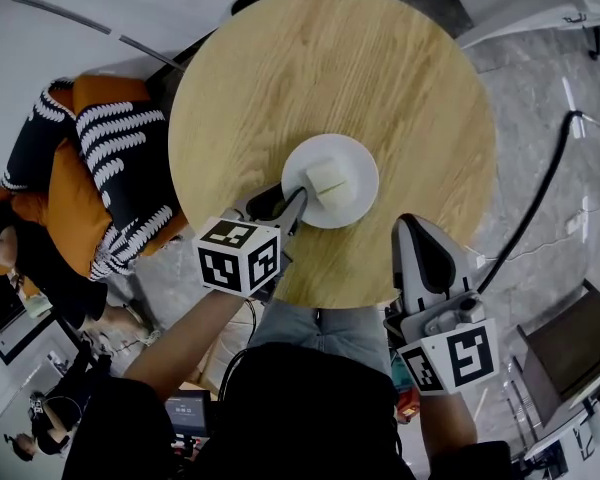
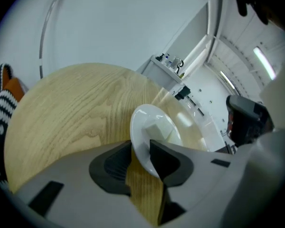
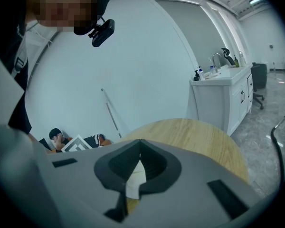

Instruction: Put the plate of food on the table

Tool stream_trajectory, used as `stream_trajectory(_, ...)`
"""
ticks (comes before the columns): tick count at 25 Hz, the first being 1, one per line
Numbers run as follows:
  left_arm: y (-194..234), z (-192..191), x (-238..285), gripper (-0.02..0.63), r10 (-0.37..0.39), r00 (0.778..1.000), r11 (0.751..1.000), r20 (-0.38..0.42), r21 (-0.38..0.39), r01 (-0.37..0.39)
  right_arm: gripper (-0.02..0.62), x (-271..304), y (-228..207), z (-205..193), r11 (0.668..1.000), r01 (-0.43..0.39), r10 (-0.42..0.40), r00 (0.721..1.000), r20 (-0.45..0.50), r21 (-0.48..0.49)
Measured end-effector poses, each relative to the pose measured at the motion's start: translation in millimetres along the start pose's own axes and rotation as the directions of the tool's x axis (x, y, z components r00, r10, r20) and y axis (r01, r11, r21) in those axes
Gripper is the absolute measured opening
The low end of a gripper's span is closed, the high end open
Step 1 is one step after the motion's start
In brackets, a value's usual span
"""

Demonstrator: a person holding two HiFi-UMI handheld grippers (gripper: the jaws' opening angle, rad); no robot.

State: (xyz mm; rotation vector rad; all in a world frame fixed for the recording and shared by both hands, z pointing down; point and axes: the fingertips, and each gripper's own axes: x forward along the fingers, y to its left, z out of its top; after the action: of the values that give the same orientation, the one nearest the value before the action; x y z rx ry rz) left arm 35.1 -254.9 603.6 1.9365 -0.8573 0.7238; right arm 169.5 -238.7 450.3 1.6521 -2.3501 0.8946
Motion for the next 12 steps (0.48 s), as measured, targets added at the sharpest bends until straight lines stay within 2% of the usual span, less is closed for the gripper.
stream_trajectory(2, 5.1, -2.5, -0.9, 0.120, 0.038, 0.999, 0.995, -0.033, 0.095, -0.034, 0.008, -0.6, 3.1, 0.8, 1.000, -0.001, 0.001, 1.000, 0.001, -0.004)
stream_trajectory(4, 8.3, -5.2, -1.5, 0.127, 0.054, 0.997, 0.988, -0.050, 0.147, -0.046, 0.008, -1.9, 4.9, 1.3, 1.000, 0.001, 0.000, 1.000, 0.003, -0.006)
stream_trajectory(8, 6.6, 3.7, 1.3, 0.127, 0.033, 0.999, 0.995, -0.023, 0.091, -0.031, 0.008, -4.6, -0.2, 2.5, 1.000, 0.005, -0.004, 1.000, 0.005, -0.007)
stream_trajectory(12, 4.2, 13.4, -14.0, 0.127, 0.037, 0.998, 0.993, 0.043, 0.109, -0.041, 0.008, -9.8, 7.0, -0.4, 1.000, 0.000, 0.000, 1.000, 0.006, -0.019)
